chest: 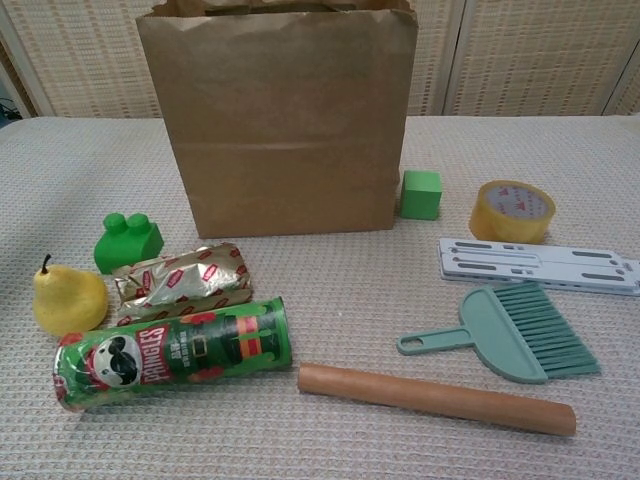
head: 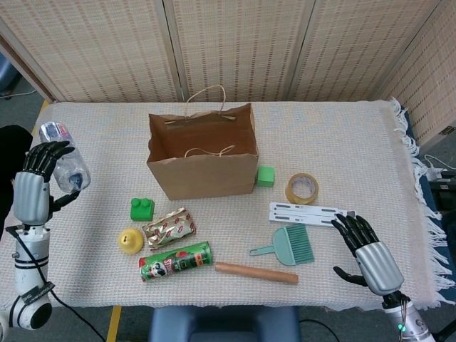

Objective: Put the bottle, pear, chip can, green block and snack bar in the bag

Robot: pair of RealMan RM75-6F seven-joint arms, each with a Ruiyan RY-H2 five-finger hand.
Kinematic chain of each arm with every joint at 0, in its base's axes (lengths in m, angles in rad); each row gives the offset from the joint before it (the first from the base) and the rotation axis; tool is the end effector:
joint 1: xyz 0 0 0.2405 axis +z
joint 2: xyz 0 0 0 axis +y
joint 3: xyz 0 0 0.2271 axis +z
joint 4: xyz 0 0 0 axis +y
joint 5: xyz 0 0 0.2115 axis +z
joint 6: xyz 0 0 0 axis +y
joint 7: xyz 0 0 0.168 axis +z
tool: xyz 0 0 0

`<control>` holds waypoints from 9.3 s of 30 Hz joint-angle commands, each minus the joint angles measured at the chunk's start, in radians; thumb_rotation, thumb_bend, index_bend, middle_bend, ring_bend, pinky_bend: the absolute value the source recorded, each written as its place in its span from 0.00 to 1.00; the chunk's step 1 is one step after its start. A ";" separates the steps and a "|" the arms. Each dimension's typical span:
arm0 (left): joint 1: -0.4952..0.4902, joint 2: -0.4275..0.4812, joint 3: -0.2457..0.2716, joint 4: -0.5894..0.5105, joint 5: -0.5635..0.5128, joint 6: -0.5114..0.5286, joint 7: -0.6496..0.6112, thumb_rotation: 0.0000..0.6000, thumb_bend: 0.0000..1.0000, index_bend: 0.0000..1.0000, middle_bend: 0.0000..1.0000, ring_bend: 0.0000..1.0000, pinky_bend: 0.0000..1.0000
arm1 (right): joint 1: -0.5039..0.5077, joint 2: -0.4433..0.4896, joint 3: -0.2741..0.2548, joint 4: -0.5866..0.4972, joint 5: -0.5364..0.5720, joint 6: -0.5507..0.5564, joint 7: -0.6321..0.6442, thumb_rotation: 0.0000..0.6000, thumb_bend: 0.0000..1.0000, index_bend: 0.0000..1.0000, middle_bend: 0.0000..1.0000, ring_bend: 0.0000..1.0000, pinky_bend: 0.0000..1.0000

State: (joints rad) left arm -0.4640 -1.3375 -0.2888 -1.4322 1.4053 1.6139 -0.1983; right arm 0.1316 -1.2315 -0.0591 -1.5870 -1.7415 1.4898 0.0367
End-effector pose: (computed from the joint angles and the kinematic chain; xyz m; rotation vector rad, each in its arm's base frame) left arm -0.1792 0.3304 0.1666 -1.1706 -0.6757 -1.5723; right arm -0.2396 -0.1845 0.0848 1.6442 -0.9458 1.0967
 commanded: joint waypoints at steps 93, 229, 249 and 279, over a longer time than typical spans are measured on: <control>0.067 0.214 0.350 -0.285 0.134 -0.491 0.332 1.00 0.35 0.00 0.00 0.00 0.06 | 0.011 0.007 -0.006 -0.019 0.033 -0.057 -0.032 1.00 0.07 0.00 0.00 0.00 0.00; -0.233 0.164 -0.112 -0.408 -0.416 -0.431 0.248 1.00 0.39 0.02 0.00 0.00 0.13 | 0.011 0.002 0.010 -0.002 0.009 0.011 0.073 1.00 0.07 0.00 0.00 0.00 0.00; 0.074 0.364 0.282 -0.420 -0.010 -0.438 0.176 1.00 0.42 0.07 0.00 0.00 0.14 | 0.012 0.002 0.002 -0.002 0.007 -0.002 0.060 1.00 0.07 0.00 0.00 0.00 0.00; 0.104 0.130 0.389 -0.377 0.178 -0.544 0.334 1.00 0.35 0.00 0.00 0.00 0.06 | 0.010 0.000 0.005 0.002 0.006 0.005 0.060 1.00 0.07 0.00 0.00 0.00 0.00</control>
State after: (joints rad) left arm -0.3512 -1.1898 0.1140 -1.8015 1.6038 1.0854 0.1198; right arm 0.1419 -1.2318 -0.0545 -1.5847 -1.7356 1.4943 0.0966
